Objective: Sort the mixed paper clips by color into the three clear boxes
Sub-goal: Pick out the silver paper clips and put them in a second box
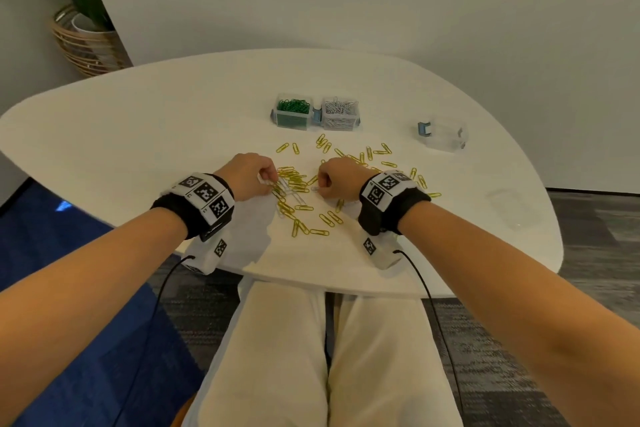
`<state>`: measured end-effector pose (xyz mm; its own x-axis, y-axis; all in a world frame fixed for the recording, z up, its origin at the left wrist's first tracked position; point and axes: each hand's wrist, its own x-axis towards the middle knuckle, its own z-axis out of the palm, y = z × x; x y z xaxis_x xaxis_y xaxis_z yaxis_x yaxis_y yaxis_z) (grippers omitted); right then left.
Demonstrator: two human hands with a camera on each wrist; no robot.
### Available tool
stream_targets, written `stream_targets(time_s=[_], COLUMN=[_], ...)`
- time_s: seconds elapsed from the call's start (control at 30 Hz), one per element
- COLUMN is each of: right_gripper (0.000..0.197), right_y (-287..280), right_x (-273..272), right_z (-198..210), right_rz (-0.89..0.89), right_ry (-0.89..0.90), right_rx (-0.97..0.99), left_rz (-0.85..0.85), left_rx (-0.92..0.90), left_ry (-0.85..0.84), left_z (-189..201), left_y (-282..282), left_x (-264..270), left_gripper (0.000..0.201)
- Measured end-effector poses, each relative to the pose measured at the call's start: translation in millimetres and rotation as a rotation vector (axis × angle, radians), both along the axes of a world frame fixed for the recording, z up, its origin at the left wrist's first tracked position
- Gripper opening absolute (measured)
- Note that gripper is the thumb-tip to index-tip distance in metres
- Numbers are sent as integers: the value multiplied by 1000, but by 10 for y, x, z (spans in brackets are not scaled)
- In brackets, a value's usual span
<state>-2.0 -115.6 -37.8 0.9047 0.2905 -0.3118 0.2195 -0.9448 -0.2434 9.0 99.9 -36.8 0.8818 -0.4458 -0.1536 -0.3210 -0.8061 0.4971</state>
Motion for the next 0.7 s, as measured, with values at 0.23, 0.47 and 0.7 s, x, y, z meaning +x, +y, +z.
stream_targets(time_s=[0.23,0.47,0.7], right_gripper=[7,19,14], right_y=[-420,-742,-576], right_x=[-131,-382,-386], right_z=[104,161,58], right_rz=[-368,-612,-166], right_ry=[-1,579,77], right_rx=[664,1600,239], left_rz=[-60,79,-68], left_rx=[82,4,123], left_ry=[-14,-61,-106], left_z=[-42,43,43], left_y=[-17,82,-84], left_x=[11,140,103], left_gripper=[9,7,23])
